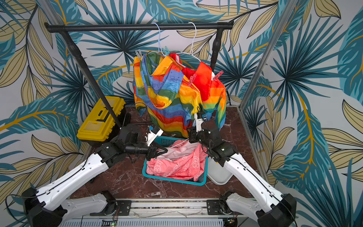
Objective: Remove the clothespins securing jackets to the hanger
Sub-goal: Remove the jacket from the hanger.
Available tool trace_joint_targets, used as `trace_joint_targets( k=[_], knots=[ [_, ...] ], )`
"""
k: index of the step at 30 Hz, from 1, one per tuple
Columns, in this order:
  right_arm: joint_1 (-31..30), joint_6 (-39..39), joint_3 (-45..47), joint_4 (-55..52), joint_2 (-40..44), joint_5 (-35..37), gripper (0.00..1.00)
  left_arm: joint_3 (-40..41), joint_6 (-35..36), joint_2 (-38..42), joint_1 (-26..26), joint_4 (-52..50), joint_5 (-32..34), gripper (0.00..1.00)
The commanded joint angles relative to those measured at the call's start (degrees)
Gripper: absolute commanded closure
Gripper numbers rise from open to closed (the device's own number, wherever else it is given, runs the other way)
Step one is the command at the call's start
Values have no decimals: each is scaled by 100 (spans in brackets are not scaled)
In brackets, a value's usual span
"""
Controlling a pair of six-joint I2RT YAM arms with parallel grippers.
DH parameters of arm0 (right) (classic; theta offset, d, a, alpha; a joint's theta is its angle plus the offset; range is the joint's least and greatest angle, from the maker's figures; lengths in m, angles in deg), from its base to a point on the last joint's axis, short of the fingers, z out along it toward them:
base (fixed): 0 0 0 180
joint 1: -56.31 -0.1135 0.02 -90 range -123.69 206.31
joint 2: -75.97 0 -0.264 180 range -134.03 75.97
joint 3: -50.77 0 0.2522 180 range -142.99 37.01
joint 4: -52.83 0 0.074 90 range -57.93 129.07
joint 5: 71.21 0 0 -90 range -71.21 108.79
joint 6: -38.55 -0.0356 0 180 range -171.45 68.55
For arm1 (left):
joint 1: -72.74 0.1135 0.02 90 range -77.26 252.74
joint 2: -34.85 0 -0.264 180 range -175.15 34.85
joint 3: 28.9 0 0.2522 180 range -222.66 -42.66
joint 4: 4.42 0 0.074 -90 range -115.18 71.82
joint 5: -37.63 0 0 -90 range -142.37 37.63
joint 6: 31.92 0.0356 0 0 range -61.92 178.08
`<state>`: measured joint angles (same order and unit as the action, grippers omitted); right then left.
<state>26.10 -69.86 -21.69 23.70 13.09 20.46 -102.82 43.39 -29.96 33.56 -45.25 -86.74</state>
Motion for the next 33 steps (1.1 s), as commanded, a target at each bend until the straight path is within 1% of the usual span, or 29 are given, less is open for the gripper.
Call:
trace_joint_targets(
  k=[1,2,4,7,10,13,14,17,19,24,29,33],
  knots=[
    [-28,-1,82,-123,193,183,30,119,215,403,10,-145,351,100],
    [-16,-70,111,-137,267,310,24,203,194,600,36,-149,321,100],
    [22,-158,114,-253,409,486,15,387,63,977,77,-149,308,100],
    [136,-325,23,-546,587,572,7,565,-6,1395,95,-365,416,100],
    [356,-536,35,-658,833,449,1,643,-57,1757,117,-676,537,100],
    [634,-728,-68,-1045,931,559,0,649,-125,2272,121,-914,675,100],
    [795,-825,-64,-1150,997,491,1,629,-136,2457,129,-1030,761,100],
    [1216,-1082,55,-1054,1259,-81,0,531,-156,2854,130,-1388,1158,100],
    [1459,-1241,64,-952,1370,-505,1,505,-150,2981,130,-1540,1284,100],
    [1580,-1346,-221,-816,1462,-1395,1,541,-242,3133,133,-1626,1407,100],
    [1582,-1393,-243,-1061,1366,-1133,0,322,-220,3248,134,-1624,1451,100],
    [1589,-1410,49,-1050,1161,-1038,0,-55,-233,3566,138,-1633,1746,100]
  ],
)
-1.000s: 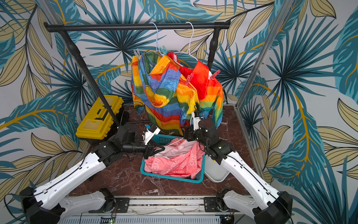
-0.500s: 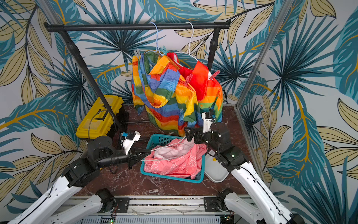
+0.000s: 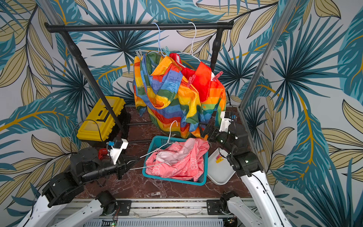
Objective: Remove the clothespins securing jackets to the hanger
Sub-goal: Remove the jacket from the hanger, then place the hanger at the clothesline.
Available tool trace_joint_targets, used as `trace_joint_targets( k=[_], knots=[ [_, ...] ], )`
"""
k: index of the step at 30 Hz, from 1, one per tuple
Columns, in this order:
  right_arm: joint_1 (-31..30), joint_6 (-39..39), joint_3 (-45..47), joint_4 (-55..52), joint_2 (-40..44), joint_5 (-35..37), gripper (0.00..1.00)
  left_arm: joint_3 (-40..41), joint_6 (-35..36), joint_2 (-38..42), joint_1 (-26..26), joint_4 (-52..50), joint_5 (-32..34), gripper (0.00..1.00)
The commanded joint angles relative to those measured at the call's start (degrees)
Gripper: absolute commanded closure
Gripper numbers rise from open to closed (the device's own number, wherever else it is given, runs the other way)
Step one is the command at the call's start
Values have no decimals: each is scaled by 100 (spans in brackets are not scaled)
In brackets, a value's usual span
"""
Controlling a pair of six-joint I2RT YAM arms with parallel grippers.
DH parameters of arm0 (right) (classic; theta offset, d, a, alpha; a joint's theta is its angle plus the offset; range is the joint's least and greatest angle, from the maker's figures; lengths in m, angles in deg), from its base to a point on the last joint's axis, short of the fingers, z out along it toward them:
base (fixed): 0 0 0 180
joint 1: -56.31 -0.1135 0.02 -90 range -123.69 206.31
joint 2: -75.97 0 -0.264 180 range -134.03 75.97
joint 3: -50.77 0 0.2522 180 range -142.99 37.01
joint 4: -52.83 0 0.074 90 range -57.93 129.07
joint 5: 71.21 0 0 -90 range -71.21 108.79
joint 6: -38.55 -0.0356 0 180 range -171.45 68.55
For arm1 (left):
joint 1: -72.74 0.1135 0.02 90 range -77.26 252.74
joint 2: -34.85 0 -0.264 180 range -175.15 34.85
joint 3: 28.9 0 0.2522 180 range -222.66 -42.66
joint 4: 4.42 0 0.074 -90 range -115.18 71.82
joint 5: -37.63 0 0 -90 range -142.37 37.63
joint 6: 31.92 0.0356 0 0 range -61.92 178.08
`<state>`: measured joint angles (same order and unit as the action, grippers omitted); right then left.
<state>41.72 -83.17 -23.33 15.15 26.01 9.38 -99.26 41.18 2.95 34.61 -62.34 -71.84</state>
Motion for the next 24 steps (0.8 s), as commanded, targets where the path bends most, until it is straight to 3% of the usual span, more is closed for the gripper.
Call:
trace_joint_targets(
  k=[1,9,17,24],
  knots=[
    [24,-67,293,-168,-196,68,1,-504,-7,378,30,66,384,100],
    [-251,45,698,-53,-566,-27,18,-1389,139,968,25,-128,2009,100],
    [-796,-70,1089,183,-568,273,19,-2325,727,727,32,66,3432,100],
    [-1592,128,981,274,-766,699,15,-3037,1324,-312,25,988,4056,100]
  ],
)
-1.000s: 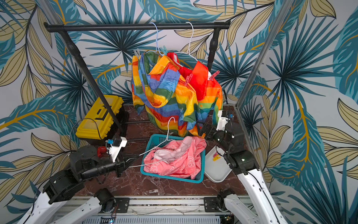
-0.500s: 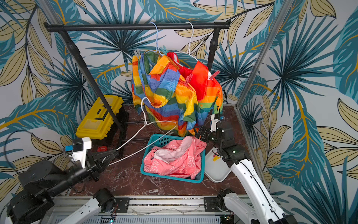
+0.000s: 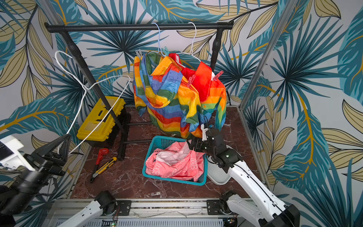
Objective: Remove the clothespins securing jackets to the hanger
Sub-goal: Place the hanger at the clothesline.
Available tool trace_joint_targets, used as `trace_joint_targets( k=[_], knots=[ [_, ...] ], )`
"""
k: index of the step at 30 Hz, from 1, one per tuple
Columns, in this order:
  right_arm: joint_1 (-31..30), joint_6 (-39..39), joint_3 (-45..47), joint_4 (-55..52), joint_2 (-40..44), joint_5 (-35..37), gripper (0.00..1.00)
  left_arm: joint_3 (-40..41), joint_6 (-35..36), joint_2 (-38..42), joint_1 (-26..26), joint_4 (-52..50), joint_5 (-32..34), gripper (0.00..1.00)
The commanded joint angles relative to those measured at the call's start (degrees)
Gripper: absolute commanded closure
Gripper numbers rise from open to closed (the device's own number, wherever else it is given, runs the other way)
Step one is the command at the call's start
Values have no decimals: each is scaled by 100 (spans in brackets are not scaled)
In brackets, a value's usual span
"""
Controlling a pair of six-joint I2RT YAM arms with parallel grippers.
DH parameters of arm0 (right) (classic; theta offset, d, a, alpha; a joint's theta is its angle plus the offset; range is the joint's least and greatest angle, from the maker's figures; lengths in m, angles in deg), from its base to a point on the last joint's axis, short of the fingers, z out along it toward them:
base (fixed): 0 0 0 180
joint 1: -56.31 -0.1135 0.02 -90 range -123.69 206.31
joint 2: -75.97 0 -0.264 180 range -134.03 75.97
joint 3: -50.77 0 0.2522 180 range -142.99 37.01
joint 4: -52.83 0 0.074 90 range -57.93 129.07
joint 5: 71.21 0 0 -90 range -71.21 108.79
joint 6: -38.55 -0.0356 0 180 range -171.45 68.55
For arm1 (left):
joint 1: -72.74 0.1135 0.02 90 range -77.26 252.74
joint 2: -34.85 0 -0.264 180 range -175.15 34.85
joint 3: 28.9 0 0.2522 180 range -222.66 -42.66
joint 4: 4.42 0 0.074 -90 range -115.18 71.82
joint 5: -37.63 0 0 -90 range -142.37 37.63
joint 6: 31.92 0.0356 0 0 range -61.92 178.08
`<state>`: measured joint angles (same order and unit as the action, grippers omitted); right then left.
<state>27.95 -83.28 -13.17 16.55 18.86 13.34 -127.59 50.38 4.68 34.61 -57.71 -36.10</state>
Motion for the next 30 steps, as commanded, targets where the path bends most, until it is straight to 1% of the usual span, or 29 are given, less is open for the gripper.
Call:
trace_joint_targets(
  k=[1,6,13,15,17,20,24,27,30],
  knots=[
    [-288,171,-48,139,-23,380,15,-339,422,-720,30,574,673,100],
    [-463,314,-28,155,128,471,10,-757,881,-1611,25,1181,1066,100],
    [-501,293,153,168,135,385,10,-1667,1341,-2785,58,1452,1320,100],
    [-504,282,219,198,187,395,10,-1930,1358,-3082,193,1386,1354,100],
    [-502,283,234,200,208,378,9,-2126,1123,-3291,506,1235,1155,100],
    [-504,329,232,174,226,377,9,-2292,642,-3491,1068,957,663,100],
    [-504,366,274,176,227,370,9,-2043,180,-3440,1650,847,262,100],
    [-502,380,279,144,191,400,9,-1686,-82,-3269,1871,833,0,100],
    [-504,380,324,152,176,465,8,-1256,-209,-3002,1892,833,-53,100]
  ],
)
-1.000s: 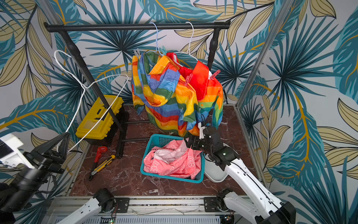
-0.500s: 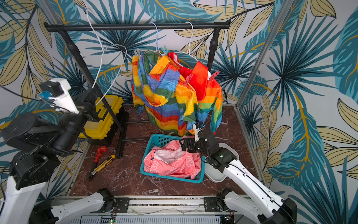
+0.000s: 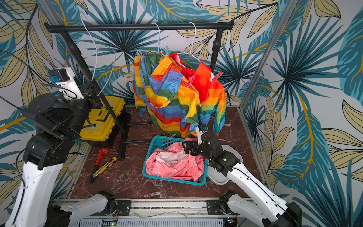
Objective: Remove the clothespins securing jackets to the hanger
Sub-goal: Place the hanger at the clothesline, then adjust the jacket in the basket.
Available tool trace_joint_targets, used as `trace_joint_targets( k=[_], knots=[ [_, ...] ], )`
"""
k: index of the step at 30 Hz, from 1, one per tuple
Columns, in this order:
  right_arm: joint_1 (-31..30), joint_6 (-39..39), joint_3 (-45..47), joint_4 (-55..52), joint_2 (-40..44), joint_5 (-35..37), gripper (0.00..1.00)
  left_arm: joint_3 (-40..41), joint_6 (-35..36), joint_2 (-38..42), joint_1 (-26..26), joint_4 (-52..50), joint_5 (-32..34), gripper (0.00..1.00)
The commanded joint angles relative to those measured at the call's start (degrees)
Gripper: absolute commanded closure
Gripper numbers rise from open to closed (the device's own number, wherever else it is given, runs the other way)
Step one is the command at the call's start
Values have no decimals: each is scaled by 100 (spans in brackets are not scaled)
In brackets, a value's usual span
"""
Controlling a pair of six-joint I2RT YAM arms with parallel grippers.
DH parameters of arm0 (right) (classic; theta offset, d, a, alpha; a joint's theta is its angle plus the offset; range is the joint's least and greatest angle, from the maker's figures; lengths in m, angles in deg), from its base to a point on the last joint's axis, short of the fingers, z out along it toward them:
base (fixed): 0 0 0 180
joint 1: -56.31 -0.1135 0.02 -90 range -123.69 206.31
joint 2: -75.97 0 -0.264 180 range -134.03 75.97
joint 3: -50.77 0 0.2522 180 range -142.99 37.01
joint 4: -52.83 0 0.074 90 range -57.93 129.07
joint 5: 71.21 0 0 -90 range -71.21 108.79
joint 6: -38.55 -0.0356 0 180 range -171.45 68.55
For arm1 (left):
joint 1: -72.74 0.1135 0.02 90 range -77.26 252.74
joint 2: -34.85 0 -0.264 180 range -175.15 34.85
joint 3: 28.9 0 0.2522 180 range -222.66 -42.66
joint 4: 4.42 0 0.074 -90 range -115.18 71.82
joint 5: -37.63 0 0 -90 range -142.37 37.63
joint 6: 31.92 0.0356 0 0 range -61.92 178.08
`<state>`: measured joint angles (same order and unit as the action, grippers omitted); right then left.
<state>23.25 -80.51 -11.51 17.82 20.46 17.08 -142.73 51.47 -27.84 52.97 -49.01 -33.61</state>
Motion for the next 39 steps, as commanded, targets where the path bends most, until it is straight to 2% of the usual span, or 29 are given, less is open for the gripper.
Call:
trace_joint_targets(
  k=[1,4,7,11,14,19,22,28,36,39],
  knots=[
    [-31,94,179,25,-3,110,8,367,-323,327,54,-37,-303,100],
    [-33,85,220,42,-110,93,8,679,-366,523,53,-69,-287,100],
    [-33,63,238,90,-285,44,11,843,-361,651,58,-79,-272,73],
    [-35,-60,339,113,-458,111,13,875,-148,723,53,-81,-323,23],
    [-78,-182,501,109,-462,63,17,928,-34,822,58,-81,-251,0],
    [-106,-397,814,123,-609,29,18,1043,-34,1024,53,-121,-342,0],
    [-215,-594,935,486,-1150,-251,22,1227,-52,1164,53,-125,-399,0],
    [-317,-1048,811,1157,-2367,-557,22,1561,-57,1424,59,-185,-374,0],
    [-323,-1713,597,1972,-3672,-1383,14,1848,-141,1646,61,-266,-585,0],
    [-356,-1643,481,1953,-3594,-1348,14,1941,-166,1686,57,-264,-702,0]
  ],
)
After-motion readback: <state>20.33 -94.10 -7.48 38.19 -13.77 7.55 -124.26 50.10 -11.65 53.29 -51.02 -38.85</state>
